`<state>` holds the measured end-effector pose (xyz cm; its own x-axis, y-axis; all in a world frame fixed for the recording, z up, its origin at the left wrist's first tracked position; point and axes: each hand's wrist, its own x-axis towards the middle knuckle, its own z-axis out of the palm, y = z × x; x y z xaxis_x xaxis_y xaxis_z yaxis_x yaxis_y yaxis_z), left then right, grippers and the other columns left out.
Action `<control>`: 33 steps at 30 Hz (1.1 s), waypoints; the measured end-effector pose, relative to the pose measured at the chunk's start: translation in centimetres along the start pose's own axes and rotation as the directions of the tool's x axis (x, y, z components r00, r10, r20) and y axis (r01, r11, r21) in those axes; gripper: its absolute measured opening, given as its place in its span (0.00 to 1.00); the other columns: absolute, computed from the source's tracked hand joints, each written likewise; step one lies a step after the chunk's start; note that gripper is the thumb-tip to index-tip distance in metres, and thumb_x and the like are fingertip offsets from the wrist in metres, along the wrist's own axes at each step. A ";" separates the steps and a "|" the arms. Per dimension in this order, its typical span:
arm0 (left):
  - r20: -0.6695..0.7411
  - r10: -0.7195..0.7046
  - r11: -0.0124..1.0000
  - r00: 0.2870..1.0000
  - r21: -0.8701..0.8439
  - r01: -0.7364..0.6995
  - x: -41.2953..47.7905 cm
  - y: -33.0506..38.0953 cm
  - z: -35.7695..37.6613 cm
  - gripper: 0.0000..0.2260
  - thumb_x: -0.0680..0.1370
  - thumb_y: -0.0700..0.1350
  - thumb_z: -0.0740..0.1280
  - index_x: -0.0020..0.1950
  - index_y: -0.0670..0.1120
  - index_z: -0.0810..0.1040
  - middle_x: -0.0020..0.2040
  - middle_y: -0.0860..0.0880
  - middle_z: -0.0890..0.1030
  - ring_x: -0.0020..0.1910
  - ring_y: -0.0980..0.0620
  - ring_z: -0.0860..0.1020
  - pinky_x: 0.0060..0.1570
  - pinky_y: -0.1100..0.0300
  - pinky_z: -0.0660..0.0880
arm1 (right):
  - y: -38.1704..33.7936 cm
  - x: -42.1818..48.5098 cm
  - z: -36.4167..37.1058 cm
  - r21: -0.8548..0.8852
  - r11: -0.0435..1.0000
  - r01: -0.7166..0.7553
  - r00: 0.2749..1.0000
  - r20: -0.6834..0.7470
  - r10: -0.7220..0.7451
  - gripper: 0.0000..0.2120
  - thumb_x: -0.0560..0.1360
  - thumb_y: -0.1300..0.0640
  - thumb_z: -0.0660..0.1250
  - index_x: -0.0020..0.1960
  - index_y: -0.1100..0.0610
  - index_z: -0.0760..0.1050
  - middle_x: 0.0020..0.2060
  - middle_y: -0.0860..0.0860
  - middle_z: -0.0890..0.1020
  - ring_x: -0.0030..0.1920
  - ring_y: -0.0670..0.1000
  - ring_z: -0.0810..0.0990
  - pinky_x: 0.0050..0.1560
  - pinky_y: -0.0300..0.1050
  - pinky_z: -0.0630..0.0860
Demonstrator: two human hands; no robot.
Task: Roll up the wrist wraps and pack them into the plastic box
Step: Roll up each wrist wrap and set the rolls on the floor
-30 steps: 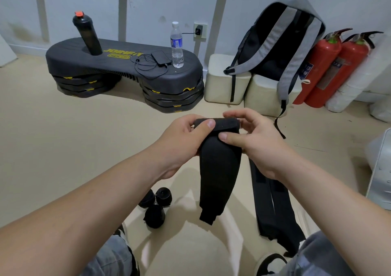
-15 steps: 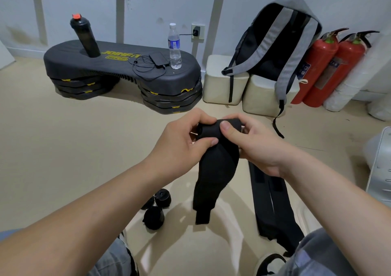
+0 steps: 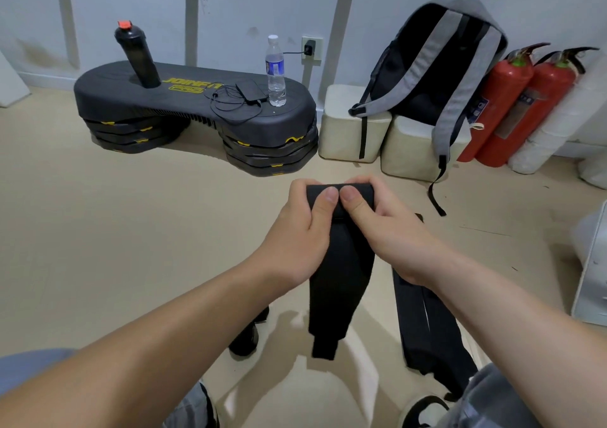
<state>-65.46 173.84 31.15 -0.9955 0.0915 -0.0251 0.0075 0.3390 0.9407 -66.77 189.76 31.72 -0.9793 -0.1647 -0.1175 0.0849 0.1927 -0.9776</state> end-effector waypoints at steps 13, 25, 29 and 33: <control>-0.015 -0.013 1.000 1.000 -0.027 0.013 0.7 0.6 -1.1 0.13 0.87 0.57 0.57 0.63 0.51 0.73 0.53 0.58 0.81 0.46 0.74 0.77 0.43 0.76 0.71 | 0.4 0.0 -0.5 0.174 0.980 0.098 0.982 0.144 -0.124 0.13 0.82 0.69 0.67 0.63 0.57 0.73 0.47 0.49 0.83 0.49 0.44 0.82 0.49 0.39 0.80; 0.260 -0.174 0.916 0.950 -0.311 0.252 1.1 0.8 -2.1 0.17 0.82 0.60 0.67 0.63 0.50 0.81 0.57 0.44 0.86 0.53 0.46 0.85 0.56 0.44 0.82 | 0.0 0.2 -2.3 0.086 0.983 0.160 0.975 0.141 -0.171 0.19 0.77 0.74 0.71 0.62 0.55 0.79 0.44 0.53 0.85 0.44 0.49 0.84 0.48 0.46 0.84; 0.227 -0.136 0.901 0.964 -0.377 0.216 0.9 1.1 -2.0 0.11 0.83 0.53 0.69 0.61 0.48 0.81 0.54 0.42 0.85 0.51 0.47 0.85 0.54 0.46 0.83 | -0.1 0.3 -2.1 0.220 0.975 0.024 0.974 0.214 -0.072 0.19 0.78 0.71 0.70 0.63 0.51 0.79 0.49 0.58 0.85 0.49 0.58 0.85 0.53 0.59 0.82; 0.184 -0.047 0.909 0.982 -0.399 0.119 0.8 1.3 -2.0 0.06 0.84 0.47 0.69 0.60 0.49 0.80 0.48 0.49 0.85 0.46 0.52 0.84 0.42 0.59 0.82 | -0.7 0.1 -2.1 0.357 0.930 -0.084 0.962 0.274 -0.018 0.20 0.78 0.65 0.72 0.67 0.50 0.78 0.53 0.58 0.84 0.53 0.58 0.85 0.56 0.54 0.81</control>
<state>-66.42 172.46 33.06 -0.9602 0.2465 -0.1314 -0.1492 -0.0550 0.9873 -67.32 191.64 32.71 -0.8929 -0.4269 -0.1431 0.2271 -0.1526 -0.9618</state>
